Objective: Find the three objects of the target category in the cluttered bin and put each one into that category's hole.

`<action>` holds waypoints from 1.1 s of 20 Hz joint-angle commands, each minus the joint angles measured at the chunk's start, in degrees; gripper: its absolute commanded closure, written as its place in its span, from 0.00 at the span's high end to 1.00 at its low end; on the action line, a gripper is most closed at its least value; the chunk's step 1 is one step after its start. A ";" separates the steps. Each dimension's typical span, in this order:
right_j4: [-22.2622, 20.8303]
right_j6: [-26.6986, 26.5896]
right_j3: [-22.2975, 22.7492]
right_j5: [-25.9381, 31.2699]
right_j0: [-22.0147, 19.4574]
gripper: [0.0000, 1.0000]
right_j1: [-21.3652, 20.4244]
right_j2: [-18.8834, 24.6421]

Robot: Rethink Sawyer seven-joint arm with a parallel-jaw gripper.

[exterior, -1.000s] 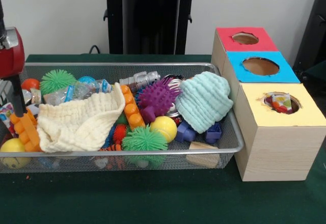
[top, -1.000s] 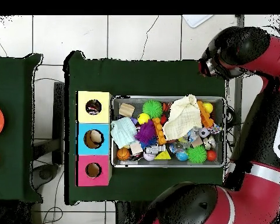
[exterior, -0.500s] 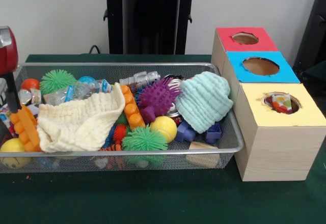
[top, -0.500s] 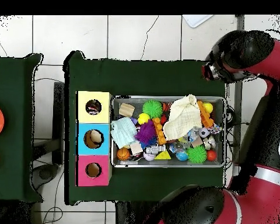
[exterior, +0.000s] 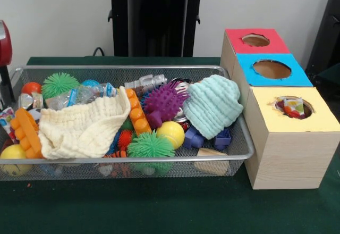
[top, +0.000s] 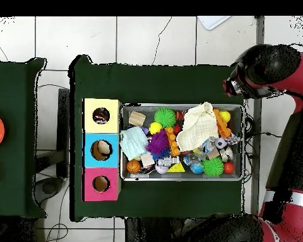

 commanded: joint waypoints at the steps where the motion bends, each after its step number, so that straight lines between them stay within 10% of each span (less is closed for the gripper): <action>1: -3.65 -18.74 13.58 -4.59 -2.12 1.00 -1.54 0.48; 22: -6.00 -13.90 20.56 -11.99 -3.43 1.00 -1.30 1.77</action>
